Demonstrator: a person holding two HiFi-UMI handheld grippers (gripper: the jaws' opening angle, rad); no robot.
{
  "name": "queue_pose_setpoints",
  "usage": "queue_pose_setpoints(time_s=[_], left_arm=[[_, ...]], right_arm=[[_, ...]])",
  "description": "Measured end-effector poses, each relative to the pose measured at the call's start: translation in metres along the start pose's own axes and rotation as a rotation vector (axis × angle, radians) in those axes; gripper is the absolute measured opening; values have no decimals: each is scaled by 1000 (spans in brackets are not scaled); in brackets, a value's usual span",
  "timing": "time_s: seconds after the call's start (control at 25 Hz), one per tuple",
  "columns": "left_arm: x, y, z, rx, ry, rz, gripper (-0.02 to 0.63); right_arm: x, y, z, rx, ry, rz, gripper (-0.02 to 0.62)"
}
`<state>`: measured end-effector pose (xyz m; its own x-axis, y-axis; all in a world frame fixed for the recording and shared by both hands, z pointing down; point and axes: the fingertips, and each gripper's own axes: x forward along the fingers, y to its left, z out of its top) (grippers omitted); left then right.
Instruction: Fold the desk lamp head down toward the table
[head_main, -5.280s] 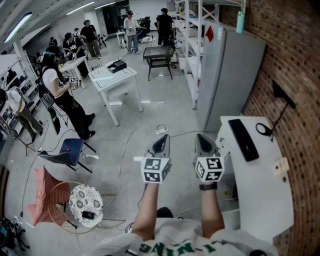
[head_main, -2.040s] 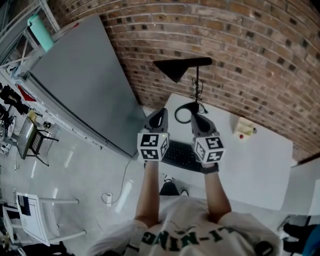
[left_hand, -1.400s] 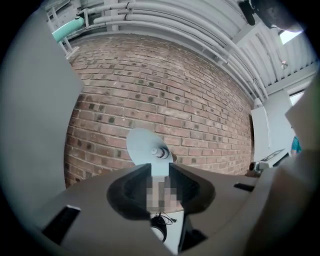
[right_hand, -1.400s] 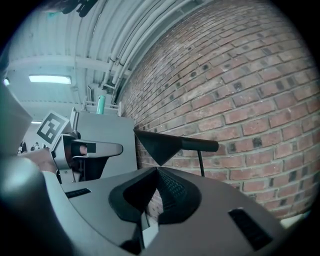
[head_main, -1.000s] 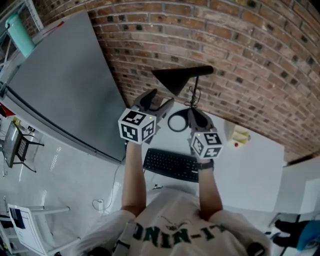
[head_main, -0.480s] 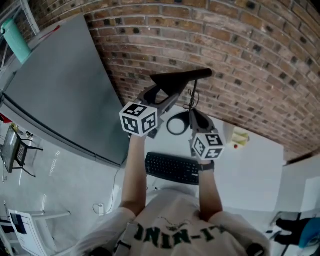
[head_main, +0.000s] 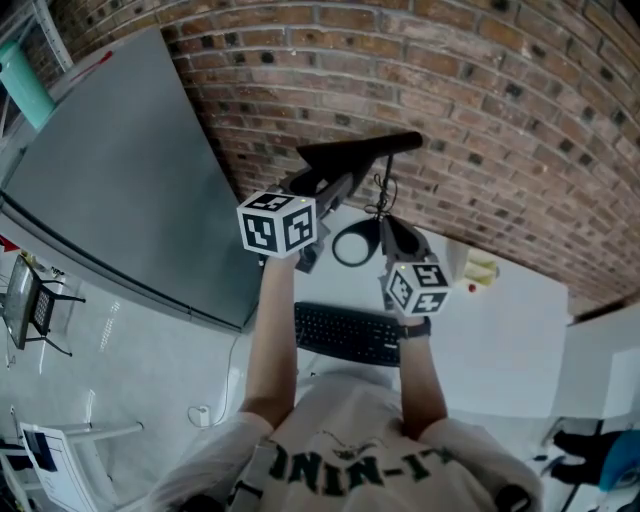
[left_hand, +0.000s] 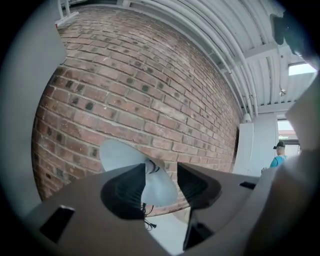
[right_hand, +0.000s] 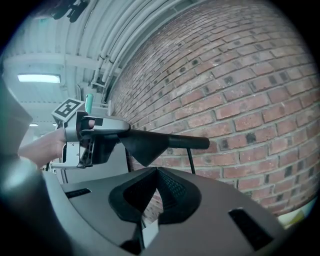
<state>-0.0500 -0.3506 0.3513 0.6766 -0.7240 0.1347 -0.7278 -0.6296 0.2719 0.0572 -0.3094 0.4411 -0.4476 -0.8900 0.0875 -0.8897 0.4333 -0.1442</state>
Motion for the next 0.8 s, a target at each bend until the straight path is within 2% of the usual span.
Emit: queue_pose_setpoints(time_s=[0.28, 0.8], left_arm=[[4, -6, -2, 12, 32, 5, 87], [2, -8, -2, -37, 16, -25, 69]], right_arm=[[2, 4, 2, 1, 3, 16, 3], [3, 8, 2, 8, 0, 35, 3]])
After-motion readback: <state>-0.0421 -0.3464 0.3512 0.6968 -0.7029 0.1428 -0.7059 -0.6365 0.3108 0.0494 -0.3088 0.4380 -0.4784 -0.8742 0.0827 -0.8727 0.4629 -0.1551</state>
